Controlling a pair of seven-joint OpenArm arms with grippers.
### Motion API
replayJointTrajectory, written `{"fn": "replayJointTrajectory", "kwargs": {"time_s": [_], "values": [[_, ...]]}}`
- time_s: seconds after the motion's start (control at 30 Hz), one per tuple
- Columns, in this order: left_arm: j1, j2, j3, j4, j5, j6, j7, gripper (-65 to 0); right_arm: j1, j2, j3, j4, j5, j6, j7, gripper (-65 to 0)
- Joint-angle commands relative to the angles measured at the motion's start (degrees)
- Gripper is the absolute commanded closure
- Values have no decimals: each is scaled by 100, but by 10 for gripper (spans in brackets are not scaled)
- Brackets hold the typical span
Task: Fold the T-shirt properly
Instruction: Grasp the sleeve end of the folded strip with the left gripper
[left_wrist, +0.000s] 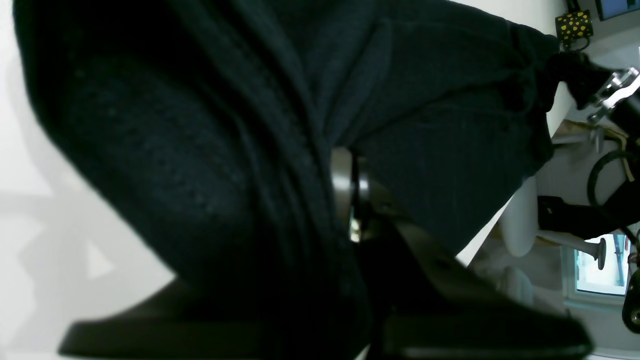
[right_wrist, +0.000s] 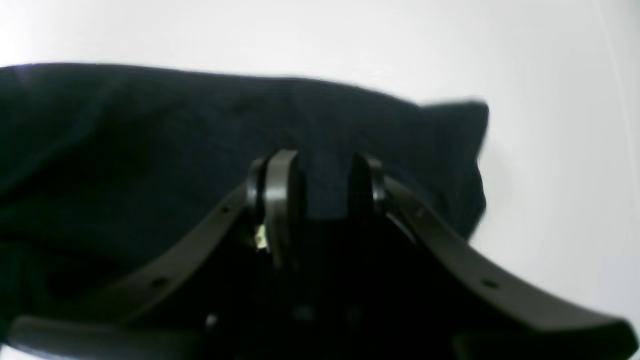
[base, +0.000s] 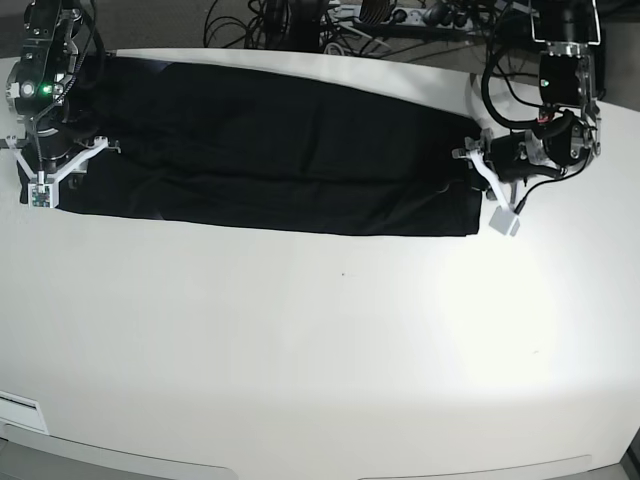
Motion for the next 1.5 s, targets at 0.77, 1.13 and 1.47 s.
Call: {"fn": "replayJointTrajectory", "kwargs": {"time_s": [0.77,1.13,1.47], "values": [[-2,-634,-1180,0,-625,-149,243,0,-713,42,35,297,1290,1270,319,0],[-37,-634,-1180,33,-1673,-879,798,0,-468,-295,35,-1143,957,1731,527,0],[-33,-144,-1169,935,-1673,-809,813,0,-442,-295,35,-1099,946,1738,400,0]]}}
